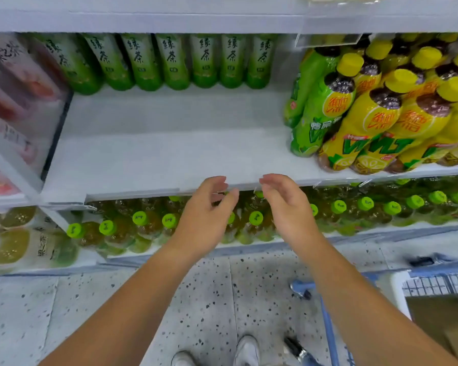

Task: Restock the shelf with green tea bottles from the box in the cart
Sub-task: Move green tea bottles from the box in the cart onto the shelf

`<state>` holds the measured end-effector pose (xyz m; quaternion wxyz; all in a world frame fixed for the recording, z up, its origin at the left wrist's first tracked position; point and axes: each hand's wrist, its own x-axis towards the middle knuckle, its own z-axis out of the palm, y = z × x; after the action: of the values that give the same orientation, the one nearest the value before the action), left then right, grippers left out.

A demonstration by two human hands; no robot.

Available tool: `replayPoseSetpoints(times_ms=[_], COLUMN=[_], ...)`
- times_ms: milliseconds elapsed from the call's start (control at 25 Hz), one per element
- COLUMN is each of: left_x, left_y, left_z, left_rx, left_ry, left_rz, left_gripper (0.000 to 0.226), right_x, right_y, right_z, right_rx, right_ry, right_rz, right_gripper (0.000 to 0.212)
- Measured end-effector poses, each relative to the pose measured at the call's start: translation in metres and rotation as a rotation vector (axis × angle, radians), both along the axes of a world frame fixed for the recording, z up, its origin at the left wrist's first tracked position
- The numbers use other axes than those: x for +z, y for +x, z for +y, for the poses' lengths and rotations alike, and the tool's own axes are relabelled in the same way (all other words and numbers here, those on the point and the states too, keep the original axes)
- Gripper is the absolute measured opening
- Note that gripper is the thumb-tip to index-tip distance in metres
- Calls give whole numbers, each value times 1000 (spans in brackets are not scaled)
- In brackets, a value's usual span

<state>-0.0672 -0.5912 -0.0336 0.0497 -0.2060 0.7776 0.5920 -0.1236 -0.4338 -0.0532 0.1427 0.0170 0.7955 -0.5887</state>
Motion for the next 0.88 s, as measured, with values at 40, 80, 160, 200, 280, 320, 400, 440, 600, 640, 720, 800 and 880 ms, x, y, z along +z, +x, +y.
replayPoseSetpoints(times_ms=[40, 80, 160, 200, 280, 320, 400, 440, 600, 640, 720, 800, 880], left_x=[4, 8, 14, 18, 26, 32, 45, 52, 74, 82, 100, 120, 135], left_y=[11, 21, 40, 49, 68, 77, 90, 95, 115, 120, 132, 137, 138], left_z=[6, 12, 22, 27, 34, 38, 52, 62, 112, 127, 159, 193, 232], left_rx=[1, -1, 3, -3, -27, -39, -70, -100, -224, -253, -329, -364, -392], left_ry=[7, 4, -4, 2, 23, 35, 75, 86, 133, 151, 157, 164, 187], left_rz=[-24, -50, -105, -133, -191, -223, -270, -293, -336, -360, -369, -350, -350], left_gripper=[48, 48, 44, 43, 44, 46, 46, 45, 46, 47, 48, 48, 43], right_x=[2, 4, 7, 10, 19, 26, 42, 50, 84, 95, 120, 140, 156], right_y=[11, 22, 45, 57, 81, 93, 116, 128, 163, 172, 189, 205, 216], right_z=[8, 17, 34, 44, 60, 67, 82, 91, 139, 154, 186, 221, 256], right_rx=[12, 29, 56, 55, 50, 44, -4, -46, -180, -211, -286, -386, -456], right_ry=[9, 28, 57, 68, 89, 103, 107, 100, 99, 105, 129, 156, 161], right_rz=[-19, -37, -95, -130, -175, -199, -263, -296, -312, -312, -286, -276, -281], right_gripper=[25, 28, 35, 38, 43, 44, 45, 45, 45, 45, 45, 43, 41])
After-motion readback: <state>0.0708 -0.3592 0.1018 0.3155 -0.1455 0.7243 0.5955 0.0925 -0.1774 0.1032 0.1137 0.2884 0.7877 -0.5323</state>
